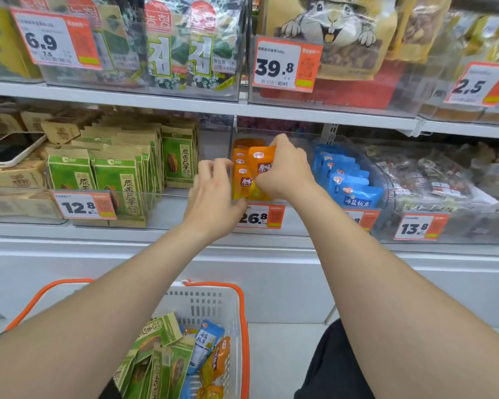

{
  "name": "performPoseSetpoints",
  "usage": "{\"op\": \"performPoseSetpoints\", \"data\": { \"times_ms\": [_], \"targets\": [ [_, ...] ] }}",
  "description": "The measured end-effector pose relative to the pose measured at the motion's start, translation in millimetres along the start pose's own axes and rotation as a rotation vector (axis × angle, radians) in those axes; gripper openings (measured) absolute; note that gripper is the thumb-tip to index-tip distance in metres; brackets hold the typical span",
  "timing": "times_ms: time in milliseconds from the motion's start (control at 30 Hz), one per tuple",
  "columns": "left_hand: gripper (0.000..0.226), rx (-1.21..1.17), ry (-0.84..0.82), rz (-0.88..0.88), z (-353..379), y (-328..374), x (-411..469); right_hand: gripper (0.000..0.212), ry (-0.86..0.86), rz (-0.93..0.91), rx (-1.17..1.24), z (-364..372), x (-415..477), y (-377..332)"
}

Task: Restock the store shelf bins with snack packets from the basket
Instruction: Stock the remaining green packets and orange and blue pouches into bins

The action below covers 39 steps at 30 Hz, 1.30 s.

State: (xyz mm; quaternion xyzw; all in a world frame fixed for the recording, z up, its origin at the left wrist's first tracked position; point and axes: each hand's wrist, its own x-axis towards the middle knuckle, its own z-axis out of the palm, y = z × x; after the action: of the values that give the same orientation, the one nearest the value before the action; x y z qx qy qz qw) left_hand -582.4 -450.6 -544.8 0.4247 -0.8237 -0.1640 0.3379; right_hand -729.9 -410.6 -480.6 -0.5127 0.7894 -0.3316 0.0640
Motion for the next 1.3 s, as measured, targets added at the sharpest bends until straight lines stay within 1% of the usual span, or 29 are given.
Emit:
{"op": "performPoseSetpoints", "data": {
  "times_ms": [67, 133, 167, 267, 367, 433, 467, 533, 567, 600, 633, 733, 800, 900, 1000, 1067, 1100, 1133, 1200, 1233, 1267, 1300],
  "targets": [
    [0.077, -0.039, -0.083, -0.023, 0, -5, 5, 0.054, -0.078, 0.087, -0.005, 8, 10, 12],
    [0.085, -0.046, -0.115, -0.073, 2, -8, 5, 0.043, -0.136, 0.144, -0.036, 19, 16, 22],
    [0.082, -0.027, -0.109, -0.083, 4, -8, 5, 0.039, -0.152, 0.160, -0.044, 22, 19, 26],
    [0.052, 0.044, -0.064, -0.041, 11, -11, 3, 0.039, -0.177, 0.189, -0.018, 29, 25, 29],
    [0.050, 0.032, -0.057, -0.021, 12, -14, 4, 0.040, -0.222, 0.211, 0.039, 32, 31, 26],
    [0.052, 0.024, -0.044, -0.004, 12, -17, 5, 0.049, -0.210, 0.217, 0.055, 34, 33, 23],
    [0.053, 0.018, -0.041, 0.005, 11, -18, 5, 0.058, -0.195, 0.235, 0.053, 36, 34, 20],
    [0.053, 0.006, -0.043, 0.022, 10, -19, 5, 0.085, -0.193, 0.326, 0.035, 38, 34, 16],
    [0.053, 0.001, -0.048, 0.029, 8, -19, 4, 0.094, -0.207, 0.364, 0.012, 38, 33, 15],
    [0.053, -0.003, -0.055, 0.038, 7, -20, 4, 0.096, -0.231, 0.389, -0.026, 38, 33, 14],
    [0.054, 0.000, -0.065, 0.049, 6, -20, 3, 0.092, -0.257, 0.393, -0.063, 39, 33, 13],
    [0.057, 0.043, -0.109, 0.092, 4, -22, -1, 0.052, -0.295, 0.300, -0.098, 41, 34, 12],
    [0.061, 0.060, -0.121, 0.107, 3, -23, -4, 0.039, -0.322, 0.270, -0.088, 41, 33, 11],
    [0.059, 0.024, -0.116, 0.117, 1, -23, -6, 0.038, -0.344, 0.274, -0.099, 37, 28, 9],
    [0.059, -0.030, -0.084, 0.125, 1, -24, -10, 0.036, -0.328, 0.271, -0.091, 32, 25, 11],
    [0.062, -0.045, -0.041, 0.137, 1, -26, -15, 0.031, -0.286, 0.257, -0.062, 27, 20, 14],
    [0.062, -0.041, -0.011, 0.156, 1, -26, -18, 0.031, -0.251, 0.250, -0.040, 25, 16, 15],
    [0.060, -0.010, 0.030, 0.185, 2, -27, -22, 0.036, -0.200, 0.235, -0.020, 23, 12, 15],
    [0.050, 0.140, 0.162, 0.267, 2, -30, -30, 0.047, -0.040, 0.139, -0.046, 21, 1, 12],
    [0.043, 0.223, 0.229, 0.309, 1, -32, -34, 0.045, 0.037, 0.055, -0.072, 19, -6, 9],
    [0.036, 0.276, 0.266, 0.343, 0, -35, -37, 0.037, 0.085, -0.037, -0.075, 17, -15, 5],
    [0.029, 0.298, 0.255, 0.370, 0, -40, -42, 0.026, 0.085, -0.115, -0.054, 16, -24, 0]
  ]
}}
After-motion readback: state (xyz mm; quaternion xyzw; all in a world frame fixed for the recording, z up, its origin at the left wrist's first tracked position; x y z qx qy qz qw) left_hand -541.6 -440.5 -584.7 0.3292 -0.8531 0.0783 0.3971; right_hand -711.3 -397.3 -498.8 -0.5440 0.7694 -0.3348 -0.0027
